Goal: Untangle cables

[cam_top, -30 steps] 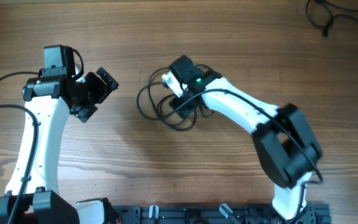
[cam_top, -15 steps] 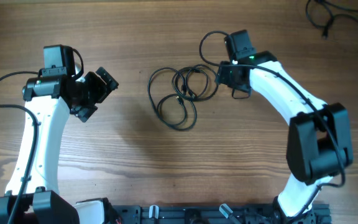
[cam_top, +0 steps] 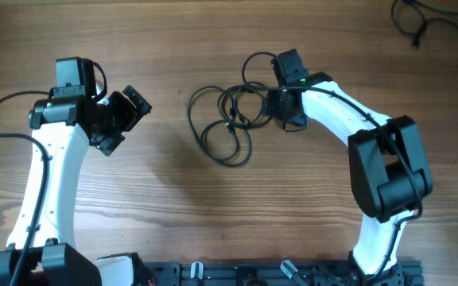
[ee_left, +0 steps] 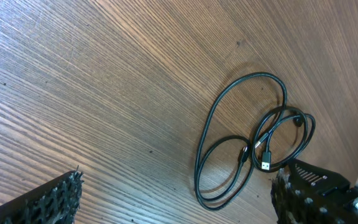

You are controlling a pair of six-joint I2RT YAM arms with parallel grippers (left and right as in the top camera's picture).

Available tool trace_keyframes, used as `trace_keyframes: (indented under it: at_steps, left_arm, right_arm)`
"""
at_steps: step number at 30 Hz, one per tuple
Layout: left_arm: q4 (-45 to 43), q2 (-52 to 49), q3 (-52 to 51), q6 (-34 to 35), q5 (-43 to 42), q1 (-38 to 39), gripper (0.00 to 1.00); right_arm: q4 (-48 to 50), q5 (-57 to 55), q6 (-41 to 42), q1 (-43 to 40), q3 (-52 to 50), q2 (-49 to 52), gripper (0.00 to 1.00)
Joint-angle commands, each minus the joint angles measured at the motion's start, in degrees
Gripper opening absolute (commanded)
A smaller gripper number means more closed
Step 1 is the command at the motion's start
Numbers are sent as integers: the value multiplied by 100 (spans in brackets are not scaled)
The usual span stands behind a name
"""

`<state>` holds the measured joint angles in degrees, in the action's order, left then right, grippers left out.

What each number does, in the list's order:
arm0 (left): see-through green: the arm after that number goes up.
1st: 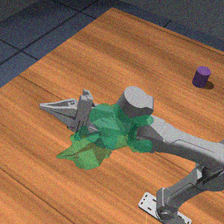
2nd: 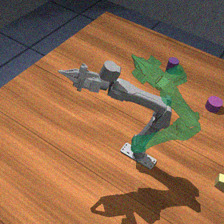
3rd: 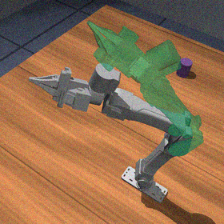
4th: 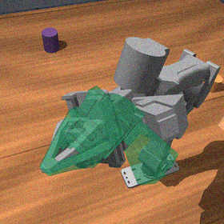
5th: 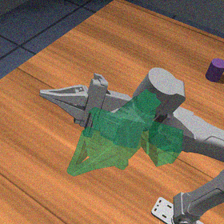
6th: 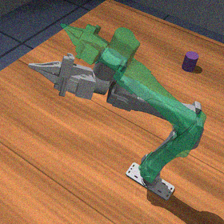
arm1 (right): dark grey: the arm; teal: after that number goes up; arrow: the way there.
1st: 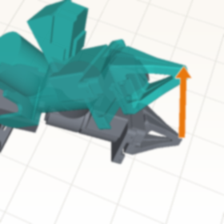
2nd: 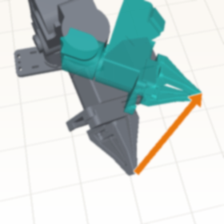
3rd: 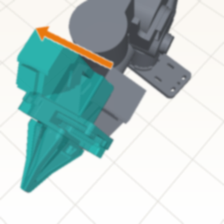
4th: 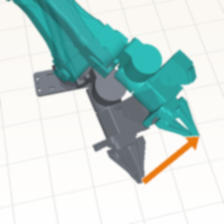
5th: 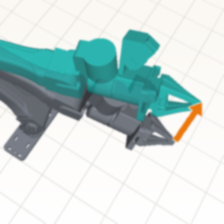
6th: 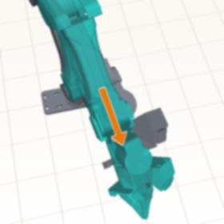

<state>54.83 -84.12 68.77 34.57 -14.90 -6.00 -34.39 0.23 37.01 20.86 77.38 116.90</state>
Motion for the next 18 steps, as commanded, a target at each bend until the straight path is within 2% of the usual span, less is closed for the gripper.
trace_keyframes:
  at_steps: [1, 3, 9, 11, 14, 18]
  left_arm:
    - [-20, -44, -31, -116, 61, -24, 100]
    - [-15, -44, -31, -116, 61, -24, 100]
    - [-15, -44, -33, -116, 61, -24, 100]
    - [-15, -44, -31, -116, 63, -22, 100]
    - [-15, -44, -33, -116, 63, -22, 100]
    - [-15, -44, -31, -116, 63, -22, 100]
  right_arm:
    - [-85, -13, 74, 81, -11, 160, 56]
    - [-190, -682, 72, 275, -11, 269, 56]
    - [-378, -1300, 61, 485, -11, 675, 53]
    - [-376, -1239, 50, 483, -9, 723, 29]
    - [-378, -1091, 52, 476, 31, 715, 4]
    - [-669, -1056, 50, 398, 446, 308, 4]
